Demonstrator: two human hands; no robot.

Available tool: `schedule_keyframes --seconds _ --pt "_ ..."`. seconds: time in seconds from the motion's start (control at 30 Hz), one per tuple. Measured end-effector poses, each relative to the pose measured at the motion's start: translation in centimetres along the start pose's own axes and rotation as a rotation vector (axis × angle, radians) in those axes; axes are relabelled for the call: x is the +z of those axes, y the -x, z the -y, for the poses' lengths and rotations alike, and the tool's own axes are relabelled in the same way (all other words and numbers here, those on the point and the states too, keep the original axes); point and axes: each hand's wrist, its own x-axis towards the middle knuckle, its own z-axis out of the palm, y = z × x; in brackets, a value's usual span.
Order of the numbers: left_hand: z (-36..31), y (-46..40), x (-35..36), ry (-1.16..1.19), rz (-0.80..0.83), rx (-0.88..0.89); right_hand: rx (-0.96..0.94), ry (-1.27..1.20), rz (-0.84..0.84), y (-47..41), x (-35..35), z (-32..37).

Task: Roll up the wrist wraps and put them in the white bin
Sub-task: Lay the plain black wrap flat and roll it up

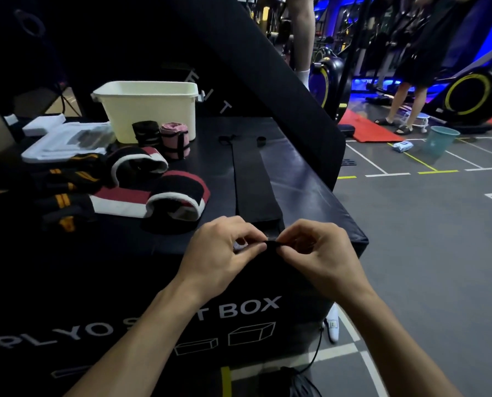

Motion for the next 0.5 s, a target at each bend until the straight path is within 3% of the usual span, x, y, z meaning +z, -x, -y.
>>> schedule_keyframes --seconds 0.27,0.5 --pt "0.4 0.7 0.8 -0.016 0.060 -0.031 0.039 -0.031 0.110 0.3 -0.3 -1.4" --pt "-0.1 1.4 1.2 -0.020 0.010 -0.103 0.134 -0.058 0.136 0.5 0.5 -2.1"
